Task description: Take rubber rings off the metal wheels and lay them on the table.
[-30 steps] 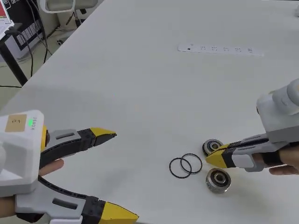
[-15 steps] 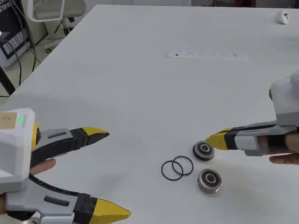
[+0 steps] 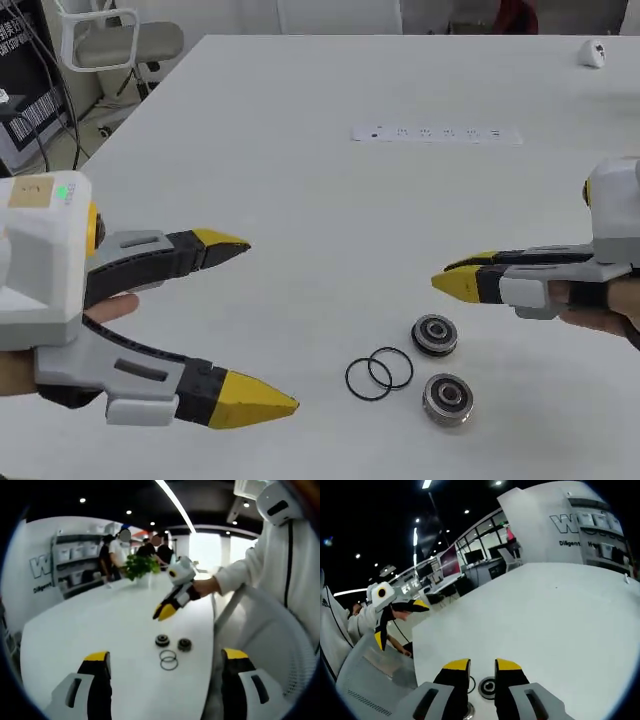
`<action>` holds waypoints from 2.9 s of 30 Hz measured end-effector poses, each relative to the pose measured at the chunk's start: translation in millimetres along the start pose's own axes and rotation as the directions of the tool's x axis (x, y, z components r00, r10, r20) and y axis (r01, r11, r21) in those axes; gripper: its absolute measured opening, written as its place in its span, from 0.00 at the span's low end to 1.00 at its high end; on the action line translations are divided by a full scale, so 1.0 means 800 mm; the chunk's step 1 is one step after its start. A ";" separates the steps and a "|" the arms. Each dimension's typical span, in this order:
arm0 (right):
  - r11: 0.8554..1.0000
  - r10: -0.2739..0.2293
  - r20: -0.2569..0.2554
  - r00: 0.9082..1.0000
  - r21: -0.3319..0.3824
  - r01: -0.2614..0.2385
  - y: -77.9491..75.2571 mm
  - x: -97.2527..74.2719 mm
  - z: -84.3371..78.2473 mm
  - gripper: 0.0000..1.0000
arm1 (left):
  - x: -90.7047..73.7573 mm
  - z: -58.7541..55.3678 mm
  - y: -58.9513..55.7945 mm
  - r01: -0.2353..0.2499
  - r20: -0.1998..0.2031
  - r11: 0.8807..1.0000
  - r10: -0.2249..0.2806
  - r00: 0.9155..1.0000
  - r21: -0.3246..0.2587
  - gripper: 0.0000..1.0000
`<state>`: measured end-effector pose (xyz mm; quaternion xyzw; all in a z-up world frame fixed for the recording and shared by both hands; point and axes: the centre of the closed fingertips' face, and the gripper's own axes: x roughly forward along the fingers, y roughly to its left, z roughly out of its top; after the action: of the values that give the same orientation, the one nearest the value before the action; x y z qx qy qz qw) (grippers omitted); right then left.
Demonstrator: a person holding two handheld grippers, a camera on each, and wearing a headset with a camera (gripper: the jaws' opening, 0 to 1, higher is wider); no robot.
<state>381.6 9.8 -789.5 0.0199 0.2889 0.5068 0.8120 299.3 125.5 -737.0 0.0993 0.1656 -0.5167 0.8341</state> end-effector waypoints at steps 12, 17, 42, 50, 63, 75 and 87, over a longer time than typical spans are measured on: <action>0.994 -0.009 -0.059 0.998 -0.113 0.002 -0.021 0.001 -0.045 0.27 | 0.041 0.044 0.005 0.067 0.017 0.994 -0.069 0.997 0.086 0.86; 0.988 -0.031 -0.113 0.993 -0.155 0.013 -0.027 0.003 -0.063 0.27 | 0.065 0.067 0.010 0.063 0.039 0.988 -0.069 0.997 0.144 0.87; 0.978 -0.031 -0.185 0.982 -0.208 -0.008 -0.033 0.007 -0.091 0.28 | 0.195 0.051 0.040 0.112 0.016 0.988 -0.114 0.993 0.107 0.80; 0.980 0.010 -0.172 0.985 -0.194 -0.043 -0.024 0.012 -0.089 0.27 | 0.200 0.001 0.031 0.102 -0.016 0.992 -0.101 0.995 0.075 0.55; 0.976 0.014 -0.168 0.986 -0.210 -0.050 -0.018 0.018 -0.092 0.25 | 0.219 -0.029 0.015 0.138 -0.065 0.985 -0.132 0.989 0.104 0.28; 0.970 0.009 -0.158 0.987 -0.238 -0.047 -0.019 0.022 -0.092 0.22 | 0.230 -0.055 0.007 0.153 -0.140 0.984 -0.139 0.980 0.095 0.22; 0.954 0.012 -0.169 0.986 -0.294 -0.062 -0.019 0.021 -0.092 0.19 | 0.228 -0.051 0.006 0.133 -0.113 0.989 -0.126 0.986 0.059 0.15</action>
<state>362.9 -3.1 -863.3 -0.1394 0.2752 0.5596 0.7692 371.7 -9.3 -844.0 0.1439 0.1995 -0.5690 0.7847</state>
